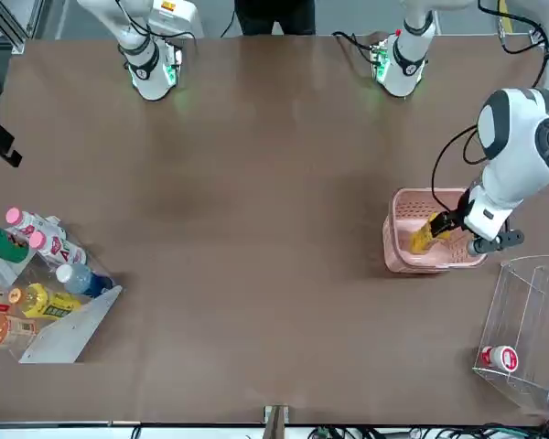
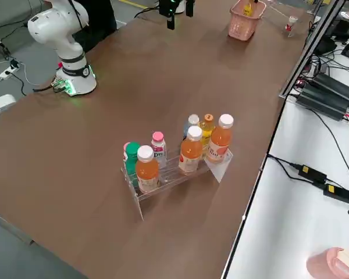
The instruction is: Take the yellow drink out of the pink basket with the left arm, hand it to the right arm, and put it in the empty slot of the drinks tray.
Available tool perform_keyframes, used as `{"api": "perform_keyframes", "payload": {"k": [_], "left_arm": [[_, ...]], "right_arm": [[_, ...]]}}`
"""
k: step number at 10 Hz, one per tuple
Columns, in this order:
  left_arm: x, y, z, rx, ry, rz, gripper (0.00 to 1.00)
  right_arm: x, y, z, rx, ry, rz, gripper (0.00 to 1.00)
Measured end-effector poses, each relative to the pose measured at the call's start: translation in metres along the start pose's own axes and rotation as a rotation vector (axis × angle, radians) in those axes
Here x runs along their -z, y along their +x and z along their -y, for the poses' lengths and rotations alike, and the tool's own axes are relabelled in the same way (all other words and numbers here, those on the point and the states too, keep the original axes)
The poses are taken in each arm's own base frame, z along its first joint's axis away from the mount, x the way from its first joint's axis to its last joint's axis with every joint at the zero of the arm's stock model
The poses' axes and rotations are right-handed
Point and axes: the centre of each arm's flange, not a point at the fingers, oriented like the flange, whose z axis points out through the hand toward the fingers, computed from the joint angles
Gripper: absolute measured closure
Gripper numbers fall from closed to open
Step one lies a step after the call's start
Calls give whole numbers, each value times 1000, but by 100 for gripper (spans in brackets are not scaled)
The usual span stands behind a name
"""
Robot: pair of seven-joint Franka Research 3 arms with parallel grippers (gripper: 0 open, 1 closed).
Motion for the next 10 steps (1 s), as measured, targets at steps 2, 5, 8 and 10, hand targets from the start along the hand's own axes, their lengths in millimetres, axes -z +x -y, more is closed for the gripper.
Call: {"api": "perform_keyframes", "payload": {"k": [2,5,8,10], "left_arm": [[-8,-5,2,2,0,-5,0],[-20,-12,8,8,1,-4,1],[-22,-15,10,12,2,0,3],[-22,-18,11,13,3,2,7]], "right_arm": [[0,0,0,0,0,0,1],[0,0,0,0,0,0,1],[0,0,0,0,0,0,1],[0,0,0,0,0,0,1]]}}
